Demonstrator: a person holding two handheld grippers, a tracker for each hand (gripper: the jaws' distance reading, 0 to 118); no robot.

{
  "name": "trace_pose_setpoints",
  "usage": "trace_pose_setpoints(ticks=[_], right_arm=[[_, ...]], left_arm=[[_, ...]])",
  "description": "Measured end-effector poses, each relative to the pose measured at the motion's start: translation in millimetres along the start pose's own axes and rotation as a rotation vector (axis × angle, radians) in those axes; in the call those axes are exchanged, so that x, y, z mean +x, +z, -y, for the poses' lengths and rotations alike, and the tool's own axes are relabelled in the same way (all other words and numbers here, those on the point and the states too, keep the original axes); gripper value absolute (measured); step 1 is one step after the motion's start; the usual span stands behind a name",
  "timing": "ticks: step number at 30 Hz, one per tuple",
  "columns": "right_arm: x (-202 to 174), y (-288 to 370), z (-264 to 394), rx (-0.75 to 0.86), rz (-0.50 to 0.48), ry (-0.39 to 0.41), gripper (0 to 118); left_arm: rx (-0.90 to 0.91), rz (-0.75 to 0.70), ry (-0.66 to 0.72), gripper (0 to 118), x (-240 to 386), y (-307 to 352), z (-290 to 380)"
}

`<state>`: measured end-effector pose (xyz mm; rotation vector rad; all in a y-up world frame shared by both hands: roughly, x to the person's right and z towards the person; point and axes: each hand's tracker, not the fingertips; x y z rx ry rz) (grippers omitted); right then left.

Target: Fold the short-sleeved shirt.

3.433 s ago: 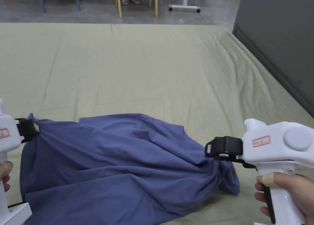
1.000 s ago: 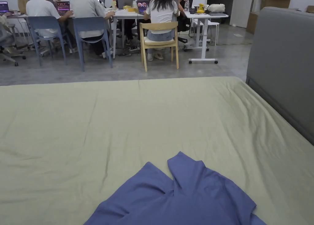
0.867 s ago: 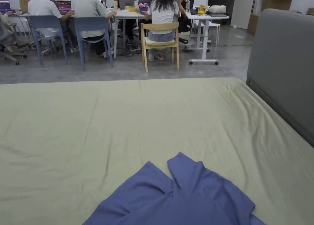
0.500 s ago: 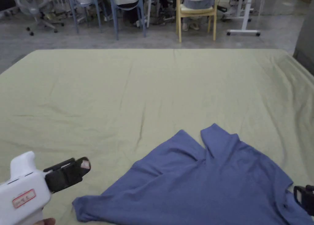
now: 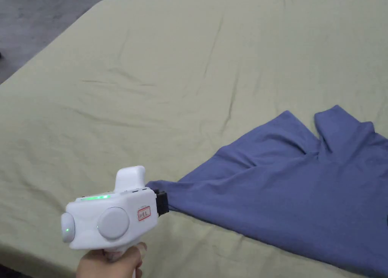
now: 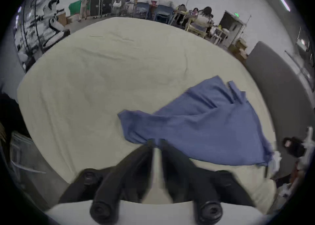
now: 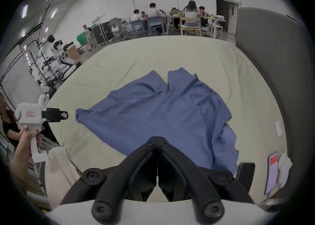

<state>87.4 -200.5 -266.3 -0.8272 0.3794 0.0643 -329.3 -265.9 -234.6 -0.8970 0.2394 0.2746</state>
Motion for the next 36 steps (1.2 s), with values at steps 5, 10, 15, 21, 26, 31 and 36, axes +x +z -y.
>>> trace_pose_setpoints(ticks=[5, 10, 15, 21, 26, 31, 36], right_arm=[[58, -23, 2, -0.006, -0.041, -0.096, 3], [75, -44, 4, -0.064, 0.030, -0.114, 3], [94, -52, -9, -0.084, 0.085, -0.140, 3], [156, -107, -63, -0.070, 0.138, -0.089, 15], [207, -176, -113, -0.216, 0.187, -0.046, 112], [200, -250, -98, -0.378, 0.265, 0.022, 113], [178, -264, -81, -0.344, 0.222, 0.137, 12]], left_arm=[[-0.044, -0.169, -0.092, 118, -22, -67, -22], [-0.160, -0.200, -0.130, 105, -22, -131, -9], [-0.033, -0.113, -0.079, 2, -11, -92, -18], [0.090, 0.007, -0.104, 2, 23, -45, -34], [0.082, 0.051, -0.057, 2, 10, -28, -42], [0.093, 0.048, -0.027, 2, 5, -28, -40], [0.077, 0.024, -0.029, 2, 3, -37, -37]])
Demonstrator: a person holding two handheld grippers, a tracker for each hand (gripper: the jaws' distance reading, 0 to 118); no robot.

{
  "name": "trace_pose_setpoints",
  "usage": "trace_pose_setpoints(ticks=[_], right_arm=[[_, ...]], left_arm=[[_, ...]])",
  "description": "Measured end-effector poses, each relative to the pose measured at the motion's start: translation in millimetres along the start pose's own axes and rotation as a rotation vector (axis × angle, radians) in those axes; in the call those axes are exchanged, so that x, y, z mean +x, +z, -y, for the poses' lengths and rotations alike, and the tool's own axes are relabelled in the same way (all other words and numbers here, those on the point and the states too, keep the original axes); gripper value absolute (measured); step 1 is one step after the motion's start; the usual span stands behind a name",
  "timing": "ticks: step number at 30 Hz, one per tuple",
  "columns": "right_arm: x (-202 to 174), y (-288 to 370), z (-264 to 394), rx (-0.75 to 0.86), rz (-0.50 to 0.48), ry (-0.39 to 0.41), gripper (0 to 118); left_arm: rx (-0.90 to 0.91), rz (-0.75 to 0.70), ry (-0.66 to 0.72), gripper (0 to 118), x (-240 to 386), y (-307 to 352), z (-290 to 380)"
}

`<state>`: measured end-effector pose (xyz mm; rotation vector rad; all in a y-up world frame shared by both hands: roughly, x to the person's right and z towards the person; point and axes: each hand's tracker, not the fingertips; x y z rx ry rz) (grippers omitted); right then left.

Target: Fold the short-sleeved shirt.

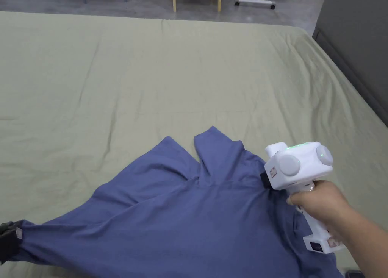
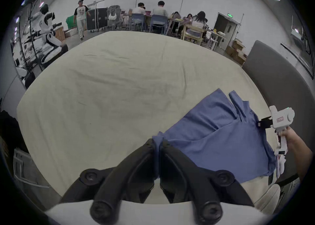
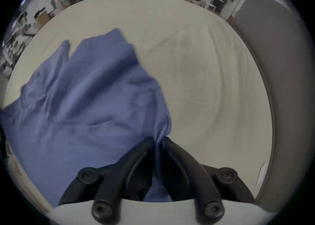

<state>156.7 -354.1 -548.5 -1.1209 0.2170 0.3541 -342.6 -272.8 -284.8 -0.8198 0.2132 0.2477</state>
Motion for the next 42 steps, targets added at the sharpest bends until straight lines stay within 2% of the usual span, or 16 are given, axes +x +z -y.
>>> trace_pose_setpoints(ticks=[3, 7, 9, 10, 12, 15, 18, 21, 25, 28, 32, 37, 40, 42], right_arm=[[-23, 33, 19, 0.042, -0.018, 0.094, 7], [-15, 111, 37, 0.279, -0.074, -0.031, 7], [-5, 164, 41, 0.395, 0.001, -0.035, 7], [13, 181, 37, 0.440, 0.033, -0.041, 7], [31, 230, 35, 0.543, 0.063, -0.057, 7], [41, 317, 26, 0.698, 0.220, 0.008, 7], [56, 384, 13, 0.797, 0.261, 0.008, 7], [64, 436, -12, 0.868, 0.329, 0.012, 7], [81, 479, -59, 0.919, 0.434, 0.014, 7], [101, 500, -97, 0.920, 0.427, -0.036, 7], [121, 514, -149, 0.902, 0.447, -0.053, 7], [136, 515, -204, 0.807, 0.438, -0.049, 7], [137, 508, -225, 0.776, 0.437, -0.038, 7], [137, 501, -236, 0.759, 0.387, -0.034, 7]], left_arm=[[-0.014, -0.009, 0.011, 2, 11, 6, 6], [-0.010, -0.011, 0.057, 2, 10, 12, 2], [-0.003, -0.013, 0.081, 2, 10, 15, -5], [0.003, -0.003, 0.095, 2, 9, 16, -13], [0.025, 0.041, 0.144, 2, 8, 14, -39], [0.120, 0.043, 0.150, 2, 15, 23, -82], [0.214, 0.149, 0.218, 2, 27, 49, -136], [0.317, 0.186, 0.193, 2, 52, 84, -202], [0.442, 0.195, 0.170, 2, 73, 117, -298], [0.517, 0.146, 0.131, 2, 93, 145, -360], [0.550, 0.155, 0.116, 2, 104, 169, -437], [0.605, 0.179, 0.133, 2, 111, 196, -486], [0.620, 0.127, 0.079, 2, 113, 190, -505], [0.618, 0.088, 0.044, 2, 114, 184, -513]])
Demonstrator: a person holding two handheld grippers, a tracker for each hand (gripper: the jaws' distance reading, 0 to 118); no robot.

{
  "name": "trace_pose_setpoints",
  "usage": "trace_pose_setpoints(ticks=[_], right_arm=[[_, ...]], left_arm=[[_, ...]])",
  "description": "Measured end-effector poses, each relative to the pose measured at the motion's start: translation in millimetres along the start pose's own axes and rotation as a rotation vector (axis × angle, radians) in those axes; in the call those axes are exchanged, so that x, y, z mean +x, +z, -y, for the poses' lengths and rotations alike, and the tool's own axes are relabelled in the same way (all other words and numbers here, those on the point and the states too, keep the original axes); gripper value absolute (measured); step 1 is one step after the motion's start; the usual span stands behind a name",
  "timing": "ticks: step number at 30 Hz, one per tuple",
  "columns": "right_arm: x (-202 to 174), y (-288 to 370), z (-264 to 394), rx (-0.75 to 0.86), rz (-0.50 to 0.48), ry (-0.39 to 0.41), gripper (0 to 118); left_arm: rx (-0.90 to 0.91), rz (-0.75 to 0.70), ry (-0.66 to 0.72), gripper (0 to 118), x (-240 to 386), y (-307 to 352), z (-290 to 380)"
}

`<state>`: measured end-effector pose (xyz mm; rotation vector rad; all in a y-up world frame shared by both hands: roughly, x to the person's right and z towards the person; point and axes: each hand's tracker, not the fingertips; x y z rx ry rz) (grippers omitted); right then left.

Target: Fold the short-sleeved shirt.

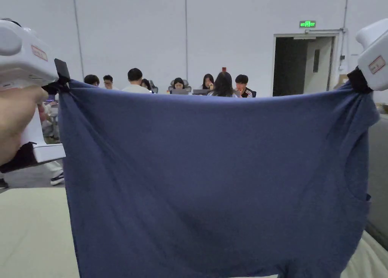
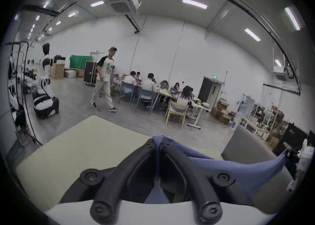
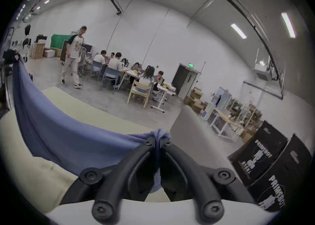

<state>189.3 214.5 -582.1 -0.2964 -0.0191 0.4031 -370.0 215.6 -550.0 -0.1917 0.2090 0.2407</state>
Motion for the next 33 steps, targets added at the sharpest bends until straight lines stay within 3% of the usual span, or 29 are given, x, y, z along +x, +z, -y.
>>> trace_pose_setpoints(ticks=[3, 11, 15, 23, 26, 29, 33], right_arm=[[-5, -25, -5, -0.044, -0.040, -0.064, 7], [-45, -98, 34, -0.136, -0.057, -0.041, 7], [-79, -143, 105, -0.273, -0.153, -0.057, 7], [-149, -198, 305, -0.573, -0.230, -0.179, 7], [-165, -190, 370, -0.629, -0.252, -0.181, 7], [-165, -150, 425, -0.694, -0.297, -0.261, 7], [-150, -87, 468, -0.659, -0.301, -0.228, 7]], left_arm=[[-0.002, -0.006, -0.011, 2, -1, -12, 7], [-0.173, -0.057, 0.001, 2, -27, -80, 77], [-0.302, -0.083, 0.044, 2, -44, -118, 158], [-0.639, -0.094, 0.076, 2, -63, -140, 369], [-0.741, -0.104, 0.087, 2, -81, -130, 433], [-0.794, -0.100, 0.072, 2, -106, -102, 477], [-0.810, -0.033, 0.012, 2, -128, -30, 494]])
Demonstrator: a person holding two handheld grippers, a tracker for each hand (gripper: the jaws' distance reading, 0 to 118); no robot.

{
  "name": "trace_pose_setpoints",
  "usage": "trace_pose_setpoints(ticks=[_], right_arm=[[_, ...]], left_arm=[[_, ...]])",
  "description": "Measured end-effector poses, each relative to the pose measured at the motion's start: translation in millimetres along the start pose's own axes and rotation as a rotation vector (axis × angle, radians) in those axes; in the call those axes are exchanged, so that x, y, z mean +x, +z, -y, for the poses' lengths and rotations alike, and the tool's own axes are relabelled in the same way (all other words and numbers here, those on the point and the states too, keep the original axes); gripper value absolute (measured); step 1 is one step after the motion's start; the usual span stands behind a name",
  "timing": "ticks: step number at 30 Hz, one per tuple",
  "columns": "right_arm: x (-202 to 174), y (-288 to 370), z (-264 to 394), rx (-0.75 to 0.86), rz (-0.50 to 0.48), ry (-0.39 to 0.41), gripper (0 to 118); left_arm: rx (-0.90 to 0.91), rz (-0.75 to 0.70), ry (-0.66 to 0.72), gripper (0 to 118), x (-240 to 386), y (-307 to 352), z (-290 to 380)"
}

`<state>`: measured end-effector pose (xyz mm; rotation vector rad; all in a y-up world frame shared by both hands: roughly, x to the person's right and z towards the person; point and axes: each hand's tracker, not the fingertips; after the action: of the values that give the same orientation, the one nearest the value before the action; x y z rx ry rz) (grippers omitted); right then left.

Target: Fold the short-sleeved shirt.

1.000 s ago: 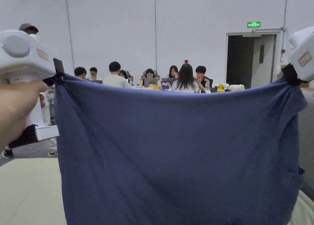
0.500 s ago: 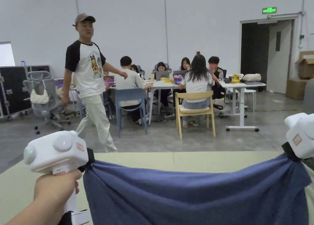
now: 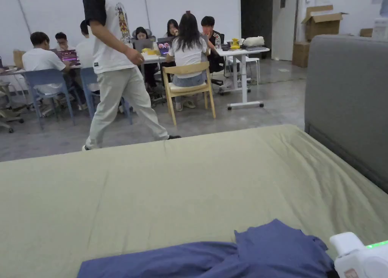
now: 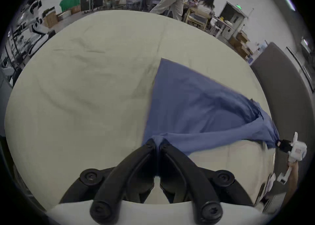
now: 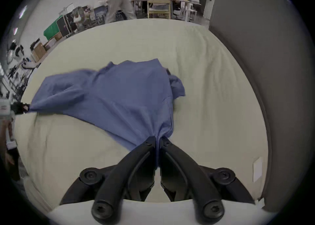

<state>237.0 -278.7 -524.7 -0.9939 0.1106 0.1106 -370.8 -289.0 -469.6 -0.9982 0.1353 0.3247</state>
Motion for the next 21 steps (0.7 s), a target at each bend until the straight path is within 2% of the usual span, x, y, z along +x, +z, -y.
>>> trace_pose_setpoints(ticks=[4, 9, 12, 17, 21], right_arm=[[0, 51, 53, 0.009, 0.024, 0.116, 7], [-4, 107, 111, -0.004, 0.011, 0.188, 7], [-15, 130, 150, -0.047, 0.043, 0.256, 7], [-29, 156, 202, -0.102, 0.044, 0.290, 7], [-29, 138, 226, -0.181, 0.031, 0.300, 7]], left_arm=[[0.008, 0.017, -0.044, 2, -24, 57, 47], [0.005, 0.052, -0.047, 2, -53, 122, 99], [-0.005, 0.071, -0.027, 2, -64, 155, 129], [-0.022, 0.080, -0.016, 2, -82, 191, 169], [-0.087, 0.061, -0.011, 2, -88, 174, 189]])
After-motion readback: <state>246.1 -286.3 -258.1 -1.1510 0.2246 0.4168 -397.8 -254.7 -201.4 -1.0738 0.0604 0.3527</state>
